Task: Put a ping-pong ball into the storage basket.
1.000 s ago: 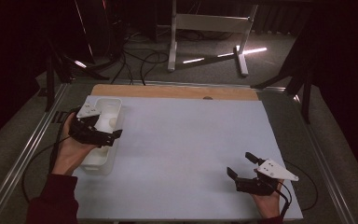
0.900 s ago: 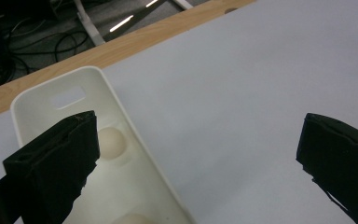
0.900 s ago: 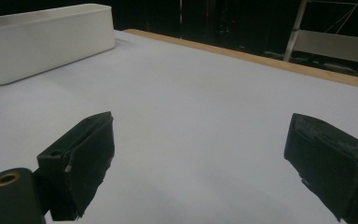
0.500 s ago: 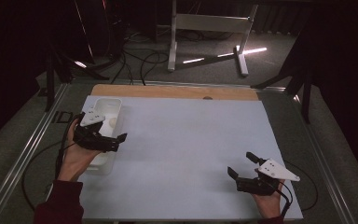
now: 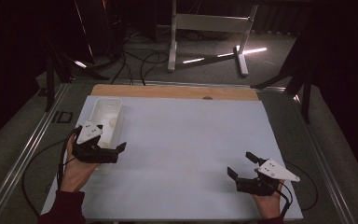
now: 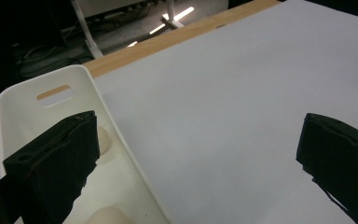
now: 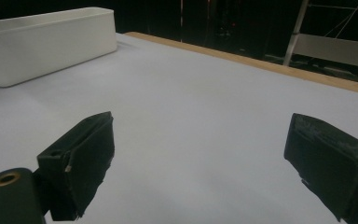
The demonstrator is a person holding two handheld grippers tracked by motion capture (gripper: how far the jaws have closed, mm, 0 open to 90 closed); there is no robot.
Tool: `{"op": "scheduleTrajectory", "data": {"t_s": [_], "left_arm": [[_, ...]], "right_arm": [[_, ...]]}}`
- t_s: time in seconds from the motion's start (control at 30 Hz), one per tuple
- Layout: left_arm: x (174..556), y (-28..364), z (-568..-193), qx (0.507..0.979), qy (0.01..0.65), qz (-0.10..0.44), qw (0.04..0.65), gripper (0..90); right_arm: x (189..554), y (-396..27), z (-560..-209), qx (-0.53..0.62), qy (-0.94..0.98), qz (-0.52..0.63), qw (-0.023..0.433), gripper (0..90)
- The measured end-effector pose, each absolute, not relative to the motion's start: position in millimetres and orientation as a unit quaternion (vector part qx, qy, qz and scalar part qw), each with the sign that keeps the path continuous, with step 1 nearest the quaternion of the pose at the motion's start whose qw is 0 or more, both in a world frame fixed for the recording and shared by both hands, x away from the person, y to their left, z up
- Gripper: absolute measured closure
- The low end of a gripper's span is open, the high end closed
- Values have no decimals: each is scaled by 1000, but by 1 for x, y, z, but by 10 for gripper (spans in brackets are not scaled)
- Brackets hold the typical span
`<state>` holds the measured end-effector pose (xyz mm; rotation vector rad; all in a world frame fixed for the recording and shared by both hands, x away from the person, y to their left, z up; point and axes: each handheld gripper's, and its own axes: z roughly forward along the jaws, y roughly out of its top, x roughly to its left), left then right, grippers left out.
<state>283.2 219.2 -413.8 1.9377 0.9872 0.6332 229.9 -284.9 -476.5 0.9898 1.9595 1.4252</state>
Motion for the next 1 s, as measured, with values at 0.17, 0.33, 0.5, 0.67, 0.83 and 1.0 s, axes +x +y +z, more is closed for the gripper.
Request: {"op": "scheduleTrajectory", "data": {"t_s": [0.17, 0.33, 0.5, 0.67, 0.83, 1.0], "left_arm": [[274, 222, -424, 766, 383, 259, 447, 0], [264, 226, -432, 750, 383, 267, 469, 0], [254, 230, -440, 737, 383, 273, 485, 0], [248, 231, -446, 735, 379, 280, 488, 0], [241, 234, -455, 719, 383, 289, 503, 0], [239, 236, -458, 710, 387, 298, 507, 0]], "right_arm": [[229, -284, -475, 362, 723, 528, 260, 81], [228, -283, -475, 359, 724, 528, 260, 81], [227, -282, -473, 357, 724, 529, 261, 81], [226, -281, -474, 355, 725, 529, 262, 81], [225, -279, -474, 351, 726, 530, 262, 81], [224, -277, -473, 346, 726, 533, 263, 81]]}}
